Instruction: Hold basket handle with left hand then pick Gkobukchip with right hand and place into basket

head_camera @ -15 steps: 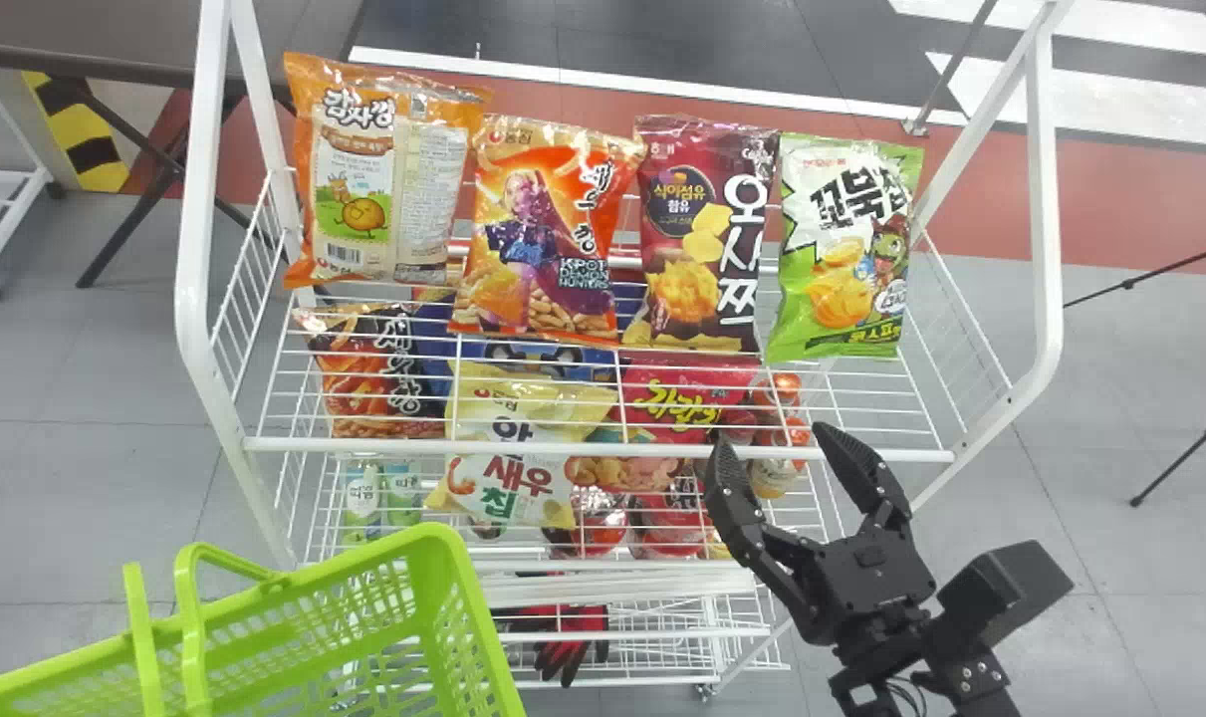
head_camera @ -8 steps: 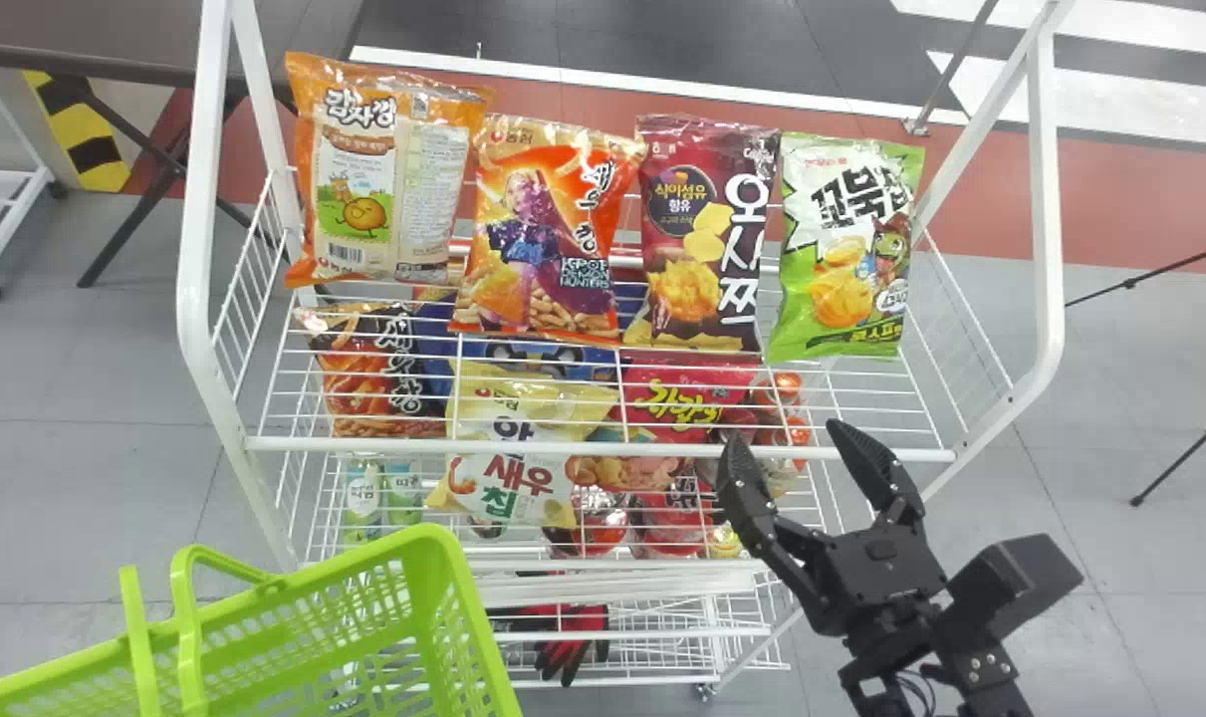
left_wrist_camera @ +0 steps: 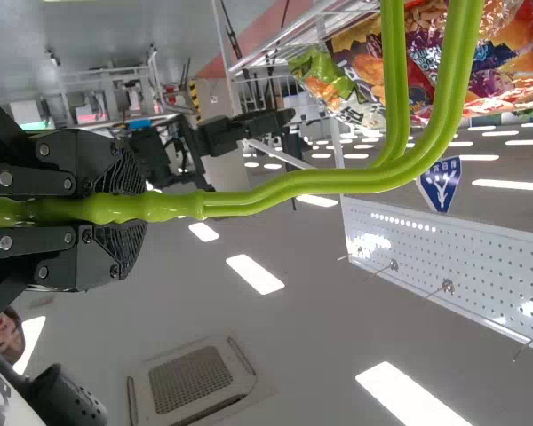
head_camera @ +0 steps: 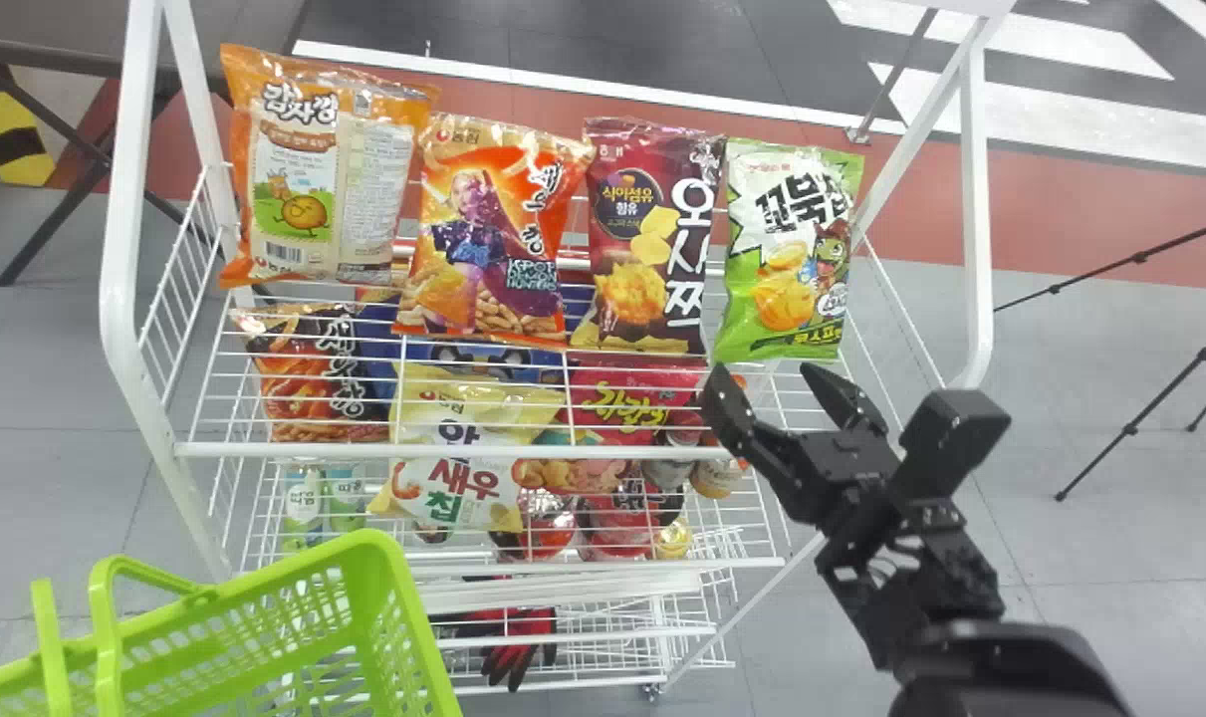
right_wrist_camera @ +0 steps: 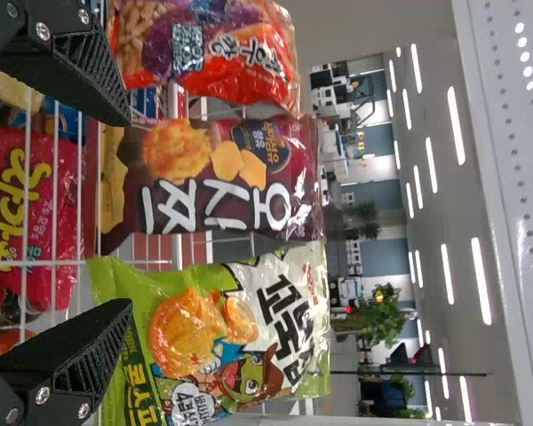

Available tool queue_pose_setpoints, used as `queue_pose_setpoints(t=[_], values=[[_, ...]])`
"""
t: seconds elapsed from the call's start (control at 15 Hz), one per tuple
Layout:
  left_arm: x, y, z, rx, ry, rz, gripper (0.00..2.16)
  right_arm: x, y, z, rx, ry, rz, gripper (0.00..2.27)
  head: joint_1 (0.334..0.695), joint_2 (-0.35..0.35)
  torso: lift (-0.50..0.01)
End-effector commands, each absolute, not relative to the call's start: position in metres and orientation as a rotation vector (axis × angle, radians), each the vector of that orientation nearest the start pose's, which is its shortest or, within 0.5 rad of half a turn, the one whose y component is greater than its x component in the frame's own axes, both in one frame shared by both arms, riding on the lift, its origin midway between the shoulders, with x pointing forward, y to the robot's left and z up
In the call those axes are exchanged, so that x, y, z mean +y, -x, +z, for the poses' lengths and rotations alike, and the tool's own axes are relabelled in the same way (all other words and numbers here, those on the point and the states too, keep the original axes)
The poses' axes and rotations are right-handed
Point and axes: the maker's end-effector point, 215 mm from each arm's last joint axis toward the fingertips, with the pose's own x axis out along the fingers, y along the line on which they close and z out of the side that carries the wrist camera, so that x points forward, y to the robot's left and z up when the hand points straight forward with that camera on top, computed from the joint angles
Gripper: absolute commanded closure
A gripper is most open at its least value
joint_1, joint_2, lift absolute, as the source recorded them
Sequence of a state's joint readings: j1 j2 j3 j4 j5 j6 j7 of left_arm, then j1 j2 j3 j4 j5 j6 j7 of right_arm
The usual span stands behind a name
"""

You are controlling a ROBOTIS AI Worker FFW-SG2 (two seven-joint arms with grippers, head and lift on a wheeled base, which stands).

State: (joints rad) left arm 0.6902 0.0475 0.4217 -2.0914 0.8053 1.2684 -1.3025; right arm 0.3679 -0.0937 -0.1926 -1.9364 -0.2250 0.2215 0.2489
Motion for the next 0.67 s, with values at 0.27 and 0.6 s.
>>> queue_pose_setpoints(t=[0.27, 0.6], values=[[0.131, -0.189, -0.347, 0.618, 1.375, -1.084, 2.15, -0.344, -0.547, -0.371, 0.252, -0.147, 0.038, 0.08, 0.695, -0.302, 0.0], [0.133, -0.189, -0.348, 0.616, 1.377, -1.081, 2.15, -0.36, -0.586, -0.368, 0.295, -0.162, 0.024, 0.08, 0.695, -0.322, 0.0]])
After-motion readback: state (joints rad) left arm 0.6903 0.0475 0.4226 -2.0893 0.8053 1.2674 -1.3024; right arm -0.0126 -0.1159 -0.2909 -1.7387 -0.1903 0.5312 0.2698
